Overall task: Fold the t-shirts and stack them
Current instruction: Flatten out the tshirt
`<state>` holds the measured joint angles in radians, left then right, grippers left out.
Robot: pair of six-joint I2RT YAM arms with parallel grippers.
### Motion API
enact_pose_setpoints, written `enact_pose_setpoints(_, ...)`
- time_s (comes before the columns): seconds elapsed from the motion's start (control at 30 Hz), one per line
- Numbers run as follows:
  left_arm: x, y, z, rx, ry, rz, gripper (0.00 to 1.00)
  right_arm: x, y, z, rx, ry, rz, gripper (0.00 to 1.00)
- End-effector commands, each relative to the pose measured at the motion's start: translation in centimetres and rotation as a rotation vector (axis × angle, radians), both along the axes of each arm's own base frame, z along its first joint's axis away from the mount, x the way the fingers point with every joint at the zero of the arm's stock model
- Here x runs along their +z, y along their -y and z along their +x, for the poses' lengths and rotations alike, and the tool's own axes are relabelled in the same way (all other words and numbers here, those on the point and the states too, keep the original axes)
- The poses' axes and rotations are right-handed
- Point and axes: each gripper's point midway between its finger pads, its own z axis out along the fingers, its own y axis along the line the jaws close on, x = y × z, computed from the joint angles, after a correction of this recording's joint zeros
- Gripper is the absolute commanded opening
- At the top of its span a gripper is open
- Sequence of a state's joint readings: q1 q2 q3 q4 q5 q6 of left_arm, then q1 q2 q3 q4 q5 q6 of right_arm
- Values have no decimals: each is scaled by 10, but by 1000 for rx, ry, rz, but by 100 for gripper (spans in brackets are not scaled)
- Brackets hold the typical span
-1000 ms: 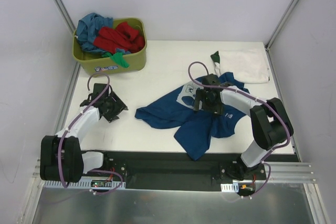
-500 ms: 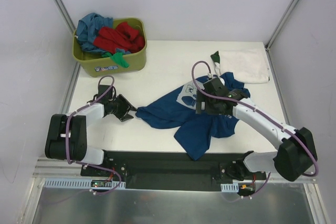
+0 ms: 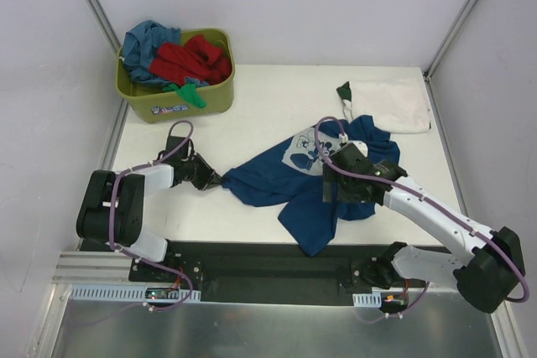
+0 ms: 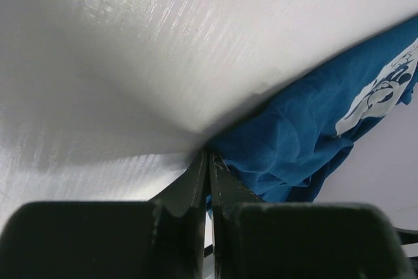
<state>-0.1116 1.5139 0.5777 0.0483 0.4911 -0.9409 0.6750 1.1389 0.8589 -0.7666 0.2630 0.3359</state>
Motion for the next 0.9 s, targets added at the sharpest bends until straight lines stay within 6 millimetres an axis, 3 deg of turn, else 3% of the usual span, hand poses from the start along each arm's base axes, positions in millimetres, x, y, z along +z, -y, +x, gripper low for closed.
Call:
enact_pose_setpoints(0.0,15,0,2,-6,95,1,0,9,-9,-25,96,11,-10,97)
enact_pose_setpoints(0.07,20,-4,2,1,136,28,0,12,-26,-35,190,12,4,98)
enact_pose_setpoints(0.13,27,-12,0,14,203,73,0,18,-57,-50,335,23,24,98)
enact_pose_setpoints(0.23,37,-27,-1,60,278,148,0,11,-94,-74,505,-23,8,99)
enact_pose_setpoints(0.4,47,-47,-12,104,312,250,0,-25,-128,-101,609,-171,-64,88)
enact_pose_setpoints(0.57,53,-57,-17,127,329,298,0,-54,-127,-116,608,-300,-105,75)
enact_pose_setpoints(0.63,56,-59,-17,134,342,311,0,-62,-121,-121,593,-334,-125,73)
enact_pose_setpoints(0.77,57,-60,-18,134,348,315,0,-75,-126,-136,592,-411,-81,68)
enact_pose_setpoints(0.87,55,-60,-18,137,339,315,0,-79,-125,-137,591,-411,-106,68)
